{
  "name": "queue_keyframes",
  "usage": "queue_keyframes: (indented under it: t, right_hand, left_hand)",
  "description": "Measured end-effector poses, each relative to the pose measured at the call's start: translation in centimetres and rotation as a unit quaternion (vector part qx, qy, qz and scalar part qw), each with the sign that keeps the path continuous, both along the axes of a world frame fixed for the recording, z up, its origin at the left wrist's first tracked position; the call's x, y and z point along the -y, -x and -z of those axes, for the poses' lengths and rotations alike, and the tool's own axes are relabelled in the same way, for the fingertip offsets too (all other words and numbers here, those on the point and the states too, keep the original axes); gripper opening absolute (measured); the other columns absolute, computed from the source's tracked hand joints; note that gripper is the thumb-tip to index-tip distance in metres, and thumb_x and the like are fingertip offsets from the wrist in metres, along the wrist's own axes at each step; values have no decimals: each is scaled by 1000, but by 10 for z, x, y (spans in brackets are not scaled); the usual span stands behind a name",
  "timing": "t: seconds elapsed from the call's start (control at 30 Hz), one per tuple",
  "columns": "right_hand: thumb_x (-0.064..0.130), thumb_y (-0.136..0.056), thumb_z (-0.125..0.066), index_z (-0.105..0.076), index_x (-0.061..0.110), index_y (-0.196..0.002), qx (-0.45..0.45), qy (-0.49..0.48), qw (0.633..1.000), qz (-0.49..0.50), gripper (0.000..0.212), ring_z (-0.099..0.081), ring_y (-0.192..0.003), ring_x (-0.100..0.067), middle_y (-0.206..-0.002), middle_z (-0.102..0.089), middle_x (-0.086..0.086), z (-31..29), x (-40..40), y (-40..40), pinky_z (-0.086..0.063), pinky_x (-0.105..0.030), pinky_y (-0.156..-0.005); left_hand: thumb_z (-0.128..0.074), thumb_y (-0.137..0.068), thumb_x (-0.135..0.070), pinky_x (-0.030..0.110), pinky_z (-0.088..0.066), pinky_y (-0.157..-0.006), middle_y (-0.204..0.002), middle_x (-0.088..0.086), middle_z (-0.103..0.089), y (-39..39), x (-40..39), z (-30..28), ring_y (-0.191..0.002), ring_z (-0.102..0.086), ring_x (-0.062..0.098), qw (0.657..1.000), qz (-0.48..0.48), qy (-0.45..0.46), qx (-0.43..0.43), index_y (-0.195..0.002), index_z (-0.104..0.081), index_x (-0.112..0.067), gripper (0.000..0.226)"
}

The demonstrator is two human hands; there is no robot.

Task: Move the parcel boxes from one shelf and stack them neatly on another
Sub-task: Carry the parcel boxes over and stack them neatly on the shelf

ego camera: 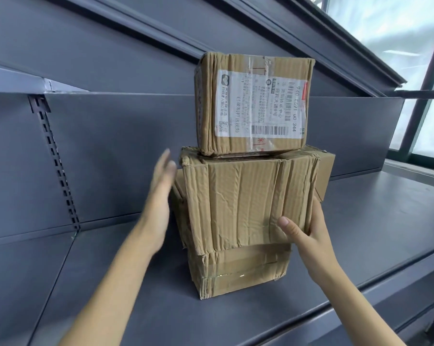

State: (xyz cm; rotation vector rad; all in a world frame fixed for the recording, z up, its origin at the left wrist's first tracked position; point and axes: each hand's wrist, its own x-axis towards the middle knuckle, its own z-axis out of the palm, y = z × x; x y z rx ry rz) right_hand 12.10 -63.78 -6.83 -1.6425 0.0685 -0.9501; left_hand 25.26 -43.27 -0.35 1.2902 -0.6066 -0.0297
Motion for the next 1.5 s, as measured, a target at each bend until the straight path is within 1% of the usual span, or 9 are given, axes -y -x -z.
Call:
queue_keyframes:
  t: [0.17,0.3,0.5,0.63,0.77,0.9,1.13,1.3,1.5]
  right_hand:
    - [58,-53,-78,-48,33,-127,8,-45,999,-7,83,-58,-114,-7,-124,-61,10,11,-4,-9,-48,-27,-95]
    - [51,-58,-76,-53,24,-124,0,-54,998,-6,76,-61,-111,-14,-117,-66,5,15,-9,-10,-50,-29,-92]
    - [54,-58,-76,-56,33,-115,-10,-50,999,13,64,-62,-108,-12,-112,-68,10,5,-20,-5,-50,-25,-89]
    - [68,-51,-77,-54,25,-124,-10,-46,998,40,88,-61,-109,-13,-116,-66,6,-7,-29,-2,-50,-29,-90]
    - [67,-50,-77,-50,15,-131,3,-40,997,60,100,-61,-108,-10,-118,-64,3,-15,-43,3,-50,-19,-84]
    - [75,-45,-75,-50,16,-130,9,-51,996,69,106,-61,-110,-14,-120,-63,1,-18,-57,14,-52,-28,-89]
    - [54,-58,-70,-55,32,-114,35,-38,998,46,62,-63,-100,-4,-107,-66,13,-24,-76,52,-51,-19,-80]
    - [53,-60,-68,-55,23,-119,36,-21,999,23,68,-63,-96,1,-108,-65,11,-33,-94,89,-49,-14,-75]
    - [54,-58,-68,-56,32,-109,25,-25,999,-2,57,-64,-95,0,-102,-68,16,-32,-117,146,-50,-14,-74]
  left_hand:
    - [-52,-62,-82,40,-23,-116,-142,-7,-48,39,14,61,-132,-41,8,995,53,49,-69,-141,-41,-22,100]
    - [-57,-50,-89,38,-20,-118,-147,-10,-40,49,18,64,-135,-35,3,996,27,51,-67,-145,-33,-22,119]
    - [-57,-51,-85,36,-20,-118,-144,-12,-42,47,12,52,-133,-36,0,994,19,61,-83,-142,-37,-22,113]
    - [-59,-49,-87,37,-22,-117,-144,-10,-44,46,7,42,-132,-39,2,993,37,78,-86,-142,-38,-20,117]
    - [-61,-45,-89,37,-23,-117,-144,-10,-44,44,-3,38,-132,-39,4,991,62,91,-80,-144,-36,-21,122]
    - [-60,-47,-88,37,-24,-116,-143,-11,-46,51,-14,32,-131,-41,3,991,83,85,-65,-143,-38,-23,118]
    - [-56,-57,-78,34,-27,-115,-138,-13,-50,99,-39,14,-126,-45,0,994,75,74,-40,-139,-41,-24,99]
    - [-60,-44,-89,38,-23,-116,-147,-9,-40,144,-59,10,-134,-37,6,994,30,91,-49,-145,-32,-22,124]
    - [-60,-52,-84,41,-31,-112,-136,-6,-53,209,-89,12,-126,-49,9,995,25,89,-48,-137,-44,-23,105]
